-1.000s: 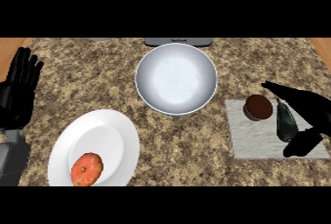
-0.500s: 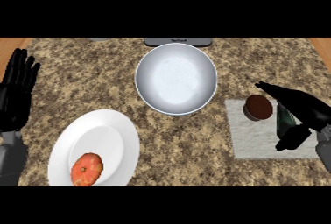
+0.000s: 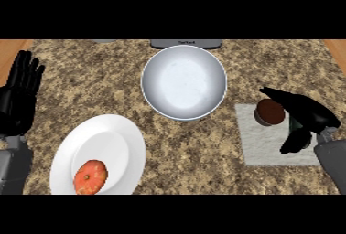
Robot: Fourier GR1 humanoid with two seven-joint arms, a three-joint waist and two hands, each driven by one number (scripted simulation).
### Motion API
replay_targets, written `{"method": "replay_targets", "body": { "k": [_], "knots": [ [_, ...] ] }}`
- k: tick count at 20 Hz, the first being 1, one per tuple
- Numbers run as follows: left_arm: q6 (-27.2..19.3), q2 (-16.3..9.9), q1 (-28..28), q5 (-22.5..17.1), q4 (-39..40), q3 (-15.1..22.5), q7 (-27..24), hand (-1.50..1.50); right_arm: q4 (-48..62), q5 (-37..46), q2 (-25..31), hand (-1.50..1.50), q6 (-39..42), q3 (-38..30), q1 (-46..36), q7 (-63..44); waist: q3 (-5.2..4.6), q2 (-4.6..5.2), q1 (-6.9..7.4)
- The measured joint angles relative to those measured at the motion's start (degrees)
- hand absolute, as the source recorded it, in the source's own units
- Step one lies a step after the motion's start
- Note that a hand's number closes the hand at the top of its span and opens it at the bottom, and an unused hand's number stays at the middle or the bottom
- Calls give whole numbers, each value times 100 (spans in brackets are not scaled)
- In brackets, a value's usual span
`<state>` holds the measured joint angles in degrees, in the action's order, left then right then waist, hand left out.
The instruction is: Pick the cupcake from the placemat and place it in the bowl
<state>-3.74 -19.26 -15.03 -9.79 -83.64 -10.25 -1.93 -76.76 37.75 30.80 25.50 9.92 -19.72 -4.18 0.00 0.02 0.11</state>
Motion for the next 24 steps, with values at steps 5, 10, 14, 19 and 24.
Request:
{"method": "replay_targets", "body": {
  "k": [5, 10, 14, 19, 24],
  "knots": [
    [12, 94, 19, 70, -147, -12, 94, 0, 388, 311, -184, -150, 33, -168, -149, 215, 0, 0, 7],
    [83, 112, 73, 83, -297, -76, 214, 0, 843, 644, -396, -150, -59, -268, -248, 334, 0, -1, 10],
    [269, -16, 71, -5, -332, -240, 286, 0, 1257, 902, -505, -150, -213, -350, -326, 429, 0, 1, 13],
    [326, 46, 37, 43, -103, -301, 95, 0, 1778, 1192, -608, 150, -450, -399, -509, 661, -5, 0, 12],
    [334, 70, 81, 74, -229, -310, 150, 0, 2130, 1349, -658, 150, -1016, -528, -617, 1218, -29, -18, 18]
  ]
}}
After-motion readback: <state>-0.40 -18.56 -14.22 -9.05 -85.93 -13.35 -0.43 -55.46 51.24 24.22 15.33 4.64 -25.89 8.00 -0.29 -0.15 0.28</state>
